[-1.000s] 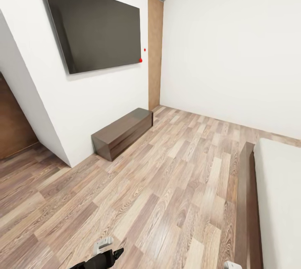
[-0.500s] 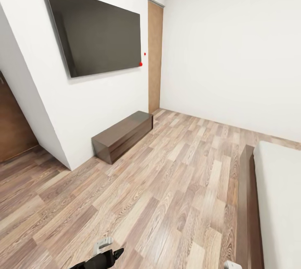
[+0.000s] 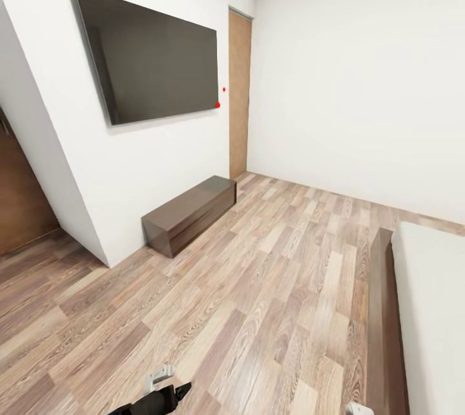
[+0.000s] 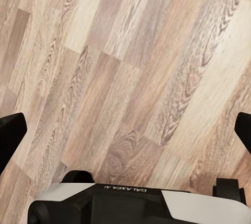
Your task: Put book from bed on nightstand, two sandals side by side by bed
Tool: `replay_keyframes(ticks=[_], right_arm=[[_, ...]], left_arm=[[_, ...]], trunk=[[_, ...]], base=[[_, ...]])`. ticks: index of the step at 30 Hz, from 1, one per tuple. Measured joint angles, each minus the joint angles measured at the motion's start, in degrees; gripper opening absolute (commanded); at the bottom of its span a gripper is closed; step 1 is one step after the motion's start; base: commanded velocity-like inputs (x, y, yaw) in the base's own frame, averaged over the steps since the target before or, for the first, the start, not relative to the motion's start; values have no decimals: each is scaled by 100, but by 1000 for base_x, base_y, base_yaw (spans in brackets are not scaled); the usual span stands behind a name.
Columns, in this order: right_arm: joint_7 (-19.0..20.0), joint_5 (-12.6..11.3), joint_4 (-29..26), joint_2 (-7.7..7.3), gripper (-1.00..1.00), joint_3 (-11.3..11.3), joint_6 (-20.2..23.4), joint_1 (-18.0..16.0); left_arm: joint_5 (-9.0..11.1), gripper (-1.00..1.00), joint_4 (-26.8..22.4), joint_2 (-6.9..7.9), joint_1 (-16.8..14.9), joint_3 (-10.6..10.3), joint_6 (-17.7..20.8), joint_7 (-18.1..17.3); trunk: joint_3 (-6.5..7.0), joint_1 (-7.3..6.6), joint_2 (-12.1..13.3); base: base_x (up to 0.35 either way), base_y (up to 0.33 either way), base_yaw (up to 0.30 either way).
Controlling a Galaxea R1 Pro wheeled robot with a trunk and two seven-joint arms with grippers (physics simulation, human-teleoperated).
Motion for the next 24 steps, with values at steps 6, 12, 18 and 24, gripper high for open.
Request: replay_keyframes(ticks=[6,12,18,24], right_arm=[[0,5,0,0,100,0,0,0],[-4,9,0,0,100,0,0,0],[-6,9,0,0,100,1,0,0],[18,3,7,-1,100,0,0,0]], left_arm=[[0,100,0,2,0,0,0,0],[0,100,0,4,0,-1,0,0],[0,100,0,4,0,0,0,0],[0,100,0,0,0,0,0,0]], trunk=[[55,0,0],[80,0,0],[82,0,0],[91,0,0]], base=[[0,0,0],[0,0,0],[0,0,0],[0,0,0]])
